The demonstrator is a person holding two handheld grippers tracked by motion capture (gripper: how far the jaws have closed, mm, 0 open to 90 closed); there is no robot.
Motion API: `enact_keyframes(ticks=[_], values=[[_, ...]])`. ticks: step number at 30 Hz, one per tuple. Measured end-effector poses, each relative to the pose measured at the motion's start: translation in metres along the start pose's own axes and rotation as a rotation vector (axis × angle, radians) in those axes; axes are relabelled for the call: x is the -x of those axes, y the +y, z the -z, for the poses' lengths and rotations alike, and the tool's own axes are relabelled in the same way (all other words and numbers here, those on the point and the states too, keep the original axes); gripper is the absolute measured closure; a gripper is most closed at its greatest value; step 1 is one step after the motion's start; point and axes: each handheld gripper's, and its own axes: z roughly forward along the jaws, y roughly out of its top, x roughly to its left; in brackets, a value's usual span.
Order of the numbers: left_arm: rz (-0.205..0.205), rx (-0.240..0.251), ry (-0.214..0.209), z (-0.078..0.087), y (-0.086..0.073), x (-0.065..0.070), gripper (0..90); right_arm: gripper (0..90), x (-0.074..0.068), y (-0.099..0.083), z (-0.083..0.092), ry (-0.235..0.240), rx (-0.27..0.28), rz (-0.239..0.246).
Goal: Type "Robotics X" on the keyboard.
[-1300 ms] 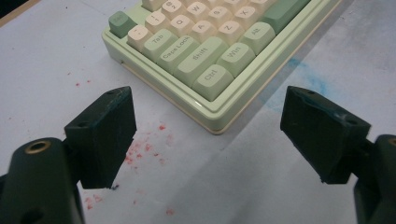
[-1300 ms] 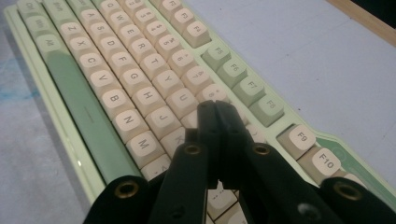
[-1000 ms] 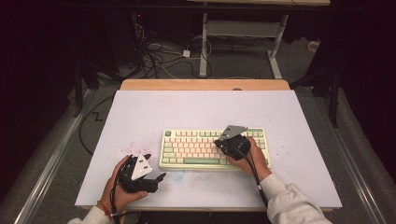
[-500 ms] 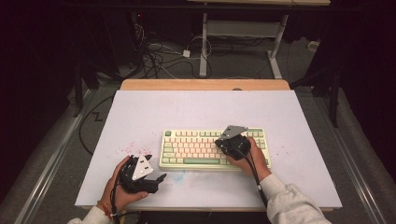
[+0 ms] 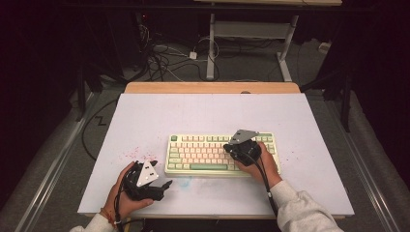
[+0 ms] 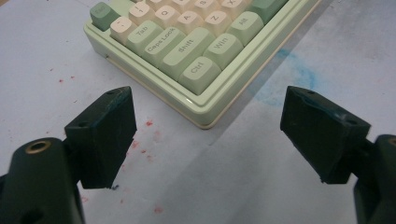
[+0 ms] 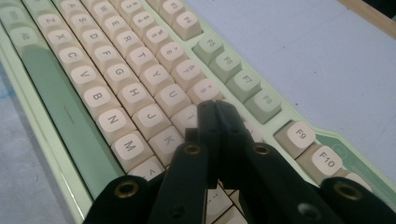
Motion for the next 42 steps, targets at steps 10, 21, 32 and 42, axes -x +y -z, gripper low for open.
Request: enact_keyframes(ticks=[10, 21, 32, 42], values=[[-0.006, -0.016, -0.002, -0.002, 0.000, 0.001, 17.5, 88.0, 0.000, 0.001, 0.016, 0.006, 0.059, 0.003], [-0.001, -0.009, 0.007, 0.000, 0.001, 0.001, 17.9, 75.3, -0.003, 0.001, 0.035, -0.020, 0.126, 0.004], [0.003, 0.003, 0.020, 0.004, 0.003, 0.000, 17.9, 40.5, -0.008, -0.009, 0.063, -0.043, 0.233, 0.023], [0.015, 0.015, 0.032, 0.006, 0.003, -0.001, 21.8, 29.3, -0.010, -0.027, 0.087, -0.118, 0.284, 0.008]])
